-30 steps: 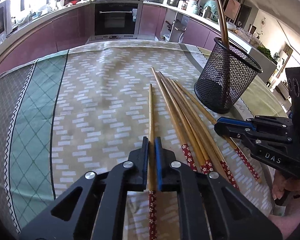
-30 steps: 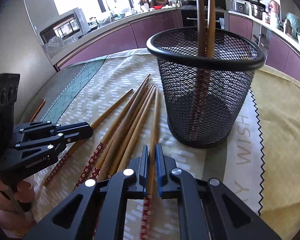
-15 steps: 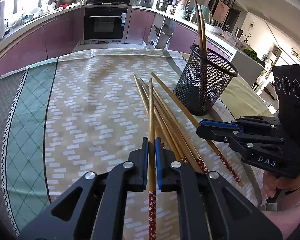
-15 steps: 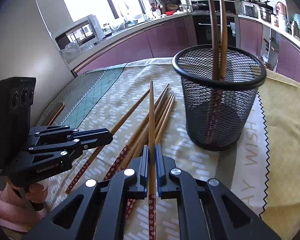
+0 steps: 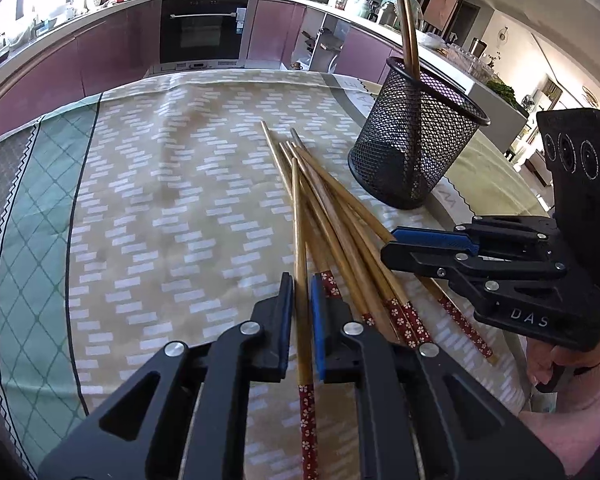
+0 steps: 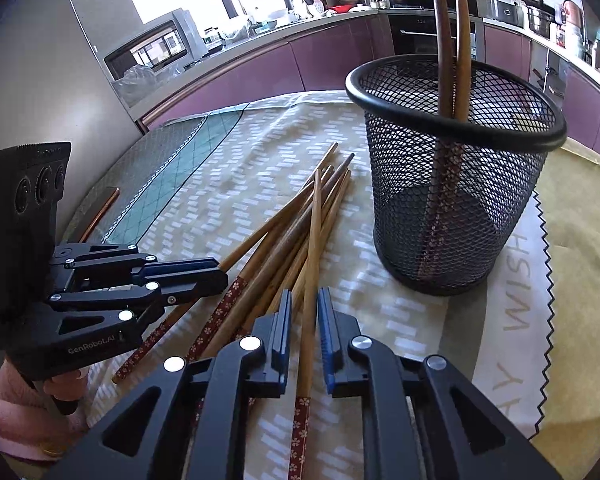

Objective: Organize utensils

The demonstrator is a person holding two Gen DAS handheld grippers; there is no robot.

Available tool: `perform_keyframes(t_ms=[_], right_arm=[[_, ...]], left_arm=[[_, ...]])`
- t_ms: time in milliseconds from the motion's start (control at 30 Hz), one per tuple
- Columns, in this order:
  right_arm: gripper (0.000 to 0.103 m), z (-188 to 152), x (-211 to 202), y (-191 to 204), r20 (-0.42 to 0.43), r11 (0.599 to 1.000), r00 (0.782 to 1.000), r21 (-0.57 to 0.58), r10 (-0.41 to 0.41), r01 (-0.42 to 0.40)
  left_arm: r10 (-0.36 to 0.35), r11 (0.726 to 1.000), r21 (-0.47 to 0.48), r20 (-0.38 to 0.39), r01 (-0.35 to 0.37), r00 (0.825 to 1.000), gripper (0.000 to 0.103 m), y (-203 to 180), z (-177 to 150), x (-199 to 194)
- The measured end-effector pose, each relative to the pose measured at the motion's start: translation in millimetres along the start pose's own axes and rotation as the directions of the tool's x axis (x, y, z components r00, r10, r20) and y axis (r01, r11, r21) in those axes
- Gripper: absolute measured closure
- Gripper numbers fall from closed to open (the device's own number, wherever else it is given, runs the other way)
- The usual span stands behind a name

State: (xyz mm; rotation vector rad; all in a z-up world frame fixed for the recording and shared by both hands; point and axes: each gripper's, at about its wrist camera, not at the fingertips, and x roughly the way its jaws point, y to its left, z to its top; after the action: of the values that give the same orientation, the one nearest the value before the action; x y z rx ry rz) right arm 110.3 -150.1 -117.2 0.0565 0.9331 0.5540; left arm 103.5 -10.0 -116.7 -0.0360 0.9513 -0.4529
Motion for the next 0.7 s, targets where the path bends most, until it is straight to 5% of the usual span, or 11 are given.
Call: perform_keyframes(t_ms=[333,700], right_arm=[[0.097,-1,-5,-2,0.031,1.0,0.999,0.018,0.02,-0.02],[0.097,1,-53,1,0.175,0.998,0.982,-0.011,0.066,-0.065]], left_arm=[[-0.003,1.0,-0.007,0.021,0.004,1.0,0.096,-3,4,-4],[-0.089,0.996,0.024,0.136,0.086,0.987,0.096,-14,21,-53]])
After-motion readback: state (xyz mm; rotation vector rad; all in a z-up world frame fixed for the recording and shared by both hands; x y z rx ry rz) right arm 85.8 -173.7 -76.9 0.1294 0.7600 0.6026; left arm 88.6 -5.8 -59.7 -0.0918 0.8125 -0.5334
